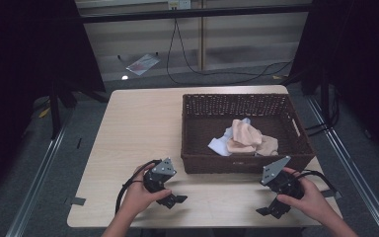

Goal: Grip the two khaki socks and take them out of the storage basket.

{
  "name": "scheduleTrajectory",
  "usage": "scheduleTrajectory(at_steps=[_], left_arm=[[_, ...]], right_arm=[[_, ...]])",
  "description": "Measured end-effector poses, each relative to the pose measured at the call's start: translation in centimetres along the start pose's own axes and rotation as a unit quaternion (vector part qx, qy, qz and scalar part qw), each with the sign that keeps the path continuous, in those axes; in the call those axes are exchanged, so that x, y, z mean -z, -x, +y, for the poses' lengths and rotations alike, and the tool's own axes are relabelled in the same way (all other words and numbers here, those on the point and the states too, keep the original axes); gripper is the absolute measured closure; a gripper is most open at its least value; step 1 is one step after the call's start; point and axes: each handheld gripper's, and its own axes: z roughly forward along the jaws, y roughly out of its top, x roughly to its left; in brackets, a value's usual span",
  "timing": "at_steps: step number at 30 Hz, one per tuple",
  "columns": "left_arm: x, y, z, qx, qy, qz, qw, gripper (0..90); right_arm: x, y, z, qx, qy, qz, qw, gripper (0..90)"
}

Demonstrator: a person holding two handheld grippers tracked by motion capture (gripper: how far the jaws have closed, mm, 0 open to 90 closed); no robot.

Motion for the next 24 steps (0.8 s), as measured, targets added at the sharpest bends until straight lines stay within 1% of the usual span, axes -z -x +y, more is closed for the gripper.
scheduleTrajectory(at_steps=[1,2,3,5,6,7,8,10,11,12,14,16,17,18,19,20,21,23,24], left_arm=[[0.0,0.0,0.0,0.0,0.0,0.0,1.0,3.5],[0.1,-0.1,0.0,0.0,-0.003,-0.001,1.0,3.5],[0.1,-0.1,0.0,-0.002,-0.006,-0.001,1.0,3.5],[0.1,-0.2,0.0,0.002,-0.003,-0.001,1.0,3.5],[0.1,-0.2,0.0,0.002,0.001,0.0,1.0,3.5],[0.2,-0.2,0.0,0.001,-0.001,0.0,1.0,3.6],[0.2,-0.2,0.0,0.002,0.001,0.0,1.0,3.5],[0.3,-0.2,0.1,0.0,-0.003,-0.002,1.0,3.5],[0.2,-0.2,0.1,0.003,0.003,-0.001,1.0,3.5],[0.2,-0.2,0.1,0.004,0.002,-0.001,1.0,3.5],[0.2,-0.3,0.2,0.001,-0.005,-0.002,1.0,3.5],[0.2,-0.3,0.2,0.0,-0.006,-0.003,1.0,3.6],[0.1,-0.2,0.2,0.004,-0.001,-0.005,1.0,3.5],[0.0,-0.2,0.2,0.004,0.002,-0.006,1.0,3.5],[0.0,-0.3,0.2,0.002,-0.002,-0.008,1.0,3.5],[0.0,-0.3,0.2,0.001,-0.004,-0.008,1.0,3.5],[0.0,-0.3,0.2,0.004,-0.001,-0.007,1.0,3.5],[0.1,-0.3,0.2,0.005,-0.004,-0.006,1.0,3.5],[0.1,-0.3,0.2,0.006,-0.003,-0.006,1.0,3.5]], right_arm=[[0.0,0.0,0.0,0.0,0.0,0.0,1.0,2.9],[0.0,0.0,0.0,-0.005,-0.003,0.002,1.0,3.0],[0.0,0.0,0.1,-0.003,-0.004,0.002,1.0,3.1],[0.0,0.1,0.1,-0.002,-0.005,0.005,1.0,3.2],[0.0,0.1,0.2,-0.007,-0.008,0.005,0.9999,3.1],[0.0,0.1,0.2,-0.004,-0.005,0.007,1.0,3.2],[0.2,0.2,0.3,-0.007,0.0,0.011,0.9999,3.1],[0.4,0.1,0.5,-0.005,-0.004,0.01,0.9999,3.2],[0.4,0.1,0.5,-0.005,-0.004,0.01,0.9999,3.2],[0.5,0.1,0.6,-0.005,-0.006,0.011,0.9999,3.2],[1.1,0.1,1.0,-0.005,-0.006,0.011,0.9999,3.3],[1.4,0.2,1.1,-0.009,-0.005,0.014,0.9999,3.4],[1.6,0.4,1.1,-0.011,0.0,0.018,0.9998,3.3],[2.1,0.8,1.2,-0.017,0.006,0.02,0.9996,3.4],[2.1,0.8,1.2,-0.017,0.006,0.02,0.9996,3.4],[2.4,0.8,1.2,-0.022,0.0,0.014,0.9997,3.4],[3.0,0.9,1.5,-0.018,-0.005,0.01,0.9998,3.5],[3.3,0.9,1.7,-0.021,-0.007,0.011,0.9997,3.5],[4.0,1.0,2.2,-0.018,-0.009,0.017,0.9997,3.6]])
